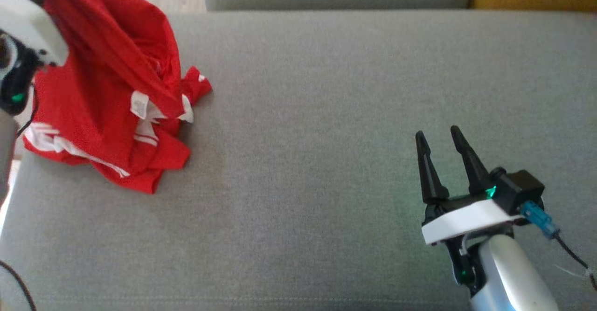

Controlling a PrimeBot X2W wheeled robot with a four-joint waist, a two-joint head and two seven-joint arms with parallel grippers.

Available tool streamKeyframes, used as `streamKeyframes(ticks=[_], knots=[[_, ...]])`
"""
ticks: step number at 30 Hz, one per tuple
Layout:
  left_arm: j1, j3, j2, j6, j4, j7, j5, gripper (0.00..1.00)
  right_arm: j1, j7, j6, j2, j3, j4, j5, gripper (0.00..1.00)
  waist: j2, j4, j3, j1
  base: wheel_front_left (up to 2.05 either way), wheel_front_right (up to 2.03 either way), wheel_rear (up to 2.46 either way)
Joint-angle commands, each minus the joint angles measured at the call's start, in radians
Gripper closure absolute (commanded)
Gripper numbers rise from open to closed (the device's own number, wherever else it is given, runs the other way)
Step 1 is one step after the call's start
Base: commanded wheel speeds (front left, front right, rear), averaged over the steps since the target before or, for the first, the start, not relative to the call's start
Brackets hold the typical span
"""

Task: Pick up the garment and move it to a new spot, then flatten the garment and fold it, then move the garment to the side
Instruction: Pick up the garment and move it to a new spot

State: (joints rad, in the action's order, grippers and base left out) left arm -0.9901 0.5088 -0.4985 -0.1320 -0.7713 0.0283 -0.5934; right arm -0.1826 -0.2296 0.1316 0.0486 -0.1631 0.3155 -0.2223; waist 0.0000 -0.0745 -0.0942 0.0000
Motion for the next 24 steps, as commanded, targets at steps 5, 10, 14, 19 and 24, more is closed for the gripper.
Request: streamKeyframes(ticks=[5, 10, 14, 19, 24], knots=[[-0.099, -0.010, 0.008, 0.015, 0.151, -0.021, -0.003, 1.00, -0.002, -0.020, -0.001, 0.002, -0.038, -0.012, -0.025, 0.00, 0.0000, 0.019, 0.088, 0.0000, 0.00, 0.00, 0.00], [-0.120, -0.001, 0.063, 0.056, 0.257, -0.064, -0.016, 1.00, -0.002, -0.026, -0.001, 0.002, -0.040, -0.007, -0.029, 0.00, 0.0000, 0.065, 0.105, 0.0000, 0.00, 0.00, 0.00], [-0.140, 0.015, 0.111, 0.101, 0.311, -0.084, -0.007, 1.00, -0.021, -0.028, -0.001, 0.002, -0.038, -0.008, -0.022, 0.00, 0.0000, 0.127, 0.103, 0.0000, 0.00, 0.00, 0.00], [-0.155, 0.031, 0.162, 0.146, 0.326, -0.091, 0.005, 1.00, -0.050, -0.029, -0.001, 0.002, -0.047, -0.016, -0.017, 0.00, 0.0000, 0.207, 0.084, 0.0000, 0.00, 0.00, 0.00], [-0.156, 0.058, 0.243, 0.176, 0.291, -0.084, 0.004, 1.00, -0.085, -0.030, -0.001, 0.002, -0.046, -0.025, -0.017, 0.00, 0.0000, 0.315, 0.041, 0.0000, 0.00, 0.00, 0.00]])
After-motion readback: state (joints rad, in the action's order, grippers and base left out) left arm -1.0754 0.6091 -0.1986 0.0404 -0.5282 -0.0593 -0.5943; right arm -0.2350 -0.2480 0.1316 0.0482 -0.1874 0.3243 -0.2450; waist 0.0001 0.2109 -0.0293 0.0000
